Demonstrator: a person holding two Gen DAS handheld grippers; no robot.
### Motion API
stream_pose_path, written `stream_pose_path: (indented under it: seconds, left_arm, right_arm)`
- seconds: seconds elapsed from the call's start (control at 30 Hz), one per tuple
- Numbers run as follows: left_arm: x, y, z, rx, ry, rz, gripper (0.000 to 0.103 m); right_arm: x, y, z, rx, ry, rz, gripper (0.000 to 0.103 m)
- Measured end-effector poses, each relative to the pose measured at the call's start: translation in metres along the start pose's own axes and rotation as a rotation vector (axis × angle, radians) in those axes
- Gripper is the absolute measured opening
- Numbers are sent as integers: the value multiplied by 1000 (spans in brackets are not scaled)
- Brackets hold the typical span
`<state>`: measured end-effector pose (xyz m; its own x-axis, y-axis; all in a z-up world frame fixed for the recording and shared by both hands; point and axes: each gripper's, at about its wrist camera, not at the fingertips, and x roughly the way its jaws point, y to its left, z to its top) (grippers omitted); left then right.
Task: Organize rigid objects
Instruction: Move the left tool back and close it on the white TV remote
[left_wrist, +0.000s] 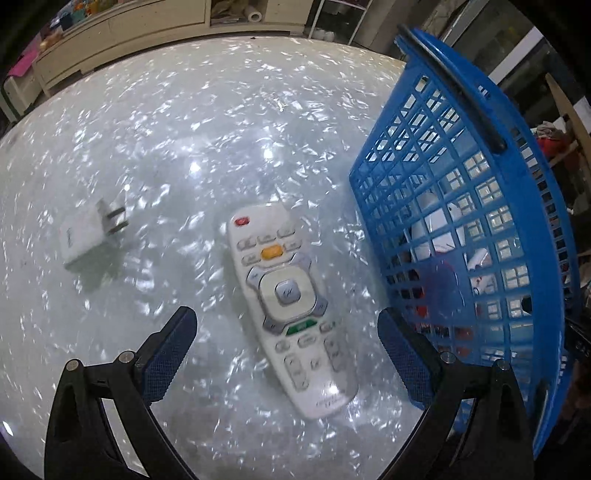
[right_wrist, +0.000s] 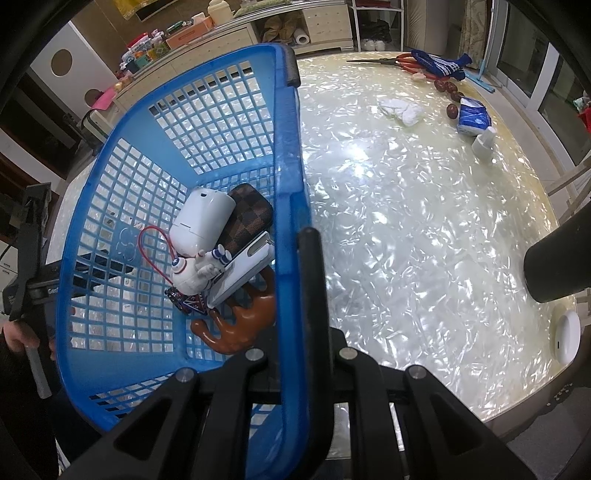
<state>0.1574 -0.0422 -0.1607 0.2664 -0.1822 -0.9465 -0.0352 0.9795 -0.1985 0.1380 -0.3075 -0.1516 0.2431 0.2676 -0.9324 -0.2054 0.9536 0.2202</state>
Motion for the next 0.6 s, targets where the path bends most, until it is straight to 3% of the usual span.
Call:
stream_pose_path:
  seconds: [0.2, 0.53, 0.6]
  left_arm:
    - [18, 1, 9, -14, 28, 6, 99]
    - [35, 1, 14, -50, 43, 104, 99]
    - [34, 6, 14, -100, 26, 111, 99]
  right_arm:
    - [1, -1, 0, -1, 1, -5, 10]
    - [0, -3, -1, -2, 2, -3, 10]
    - [0, -3, -1, -1, 2, -3, 10]
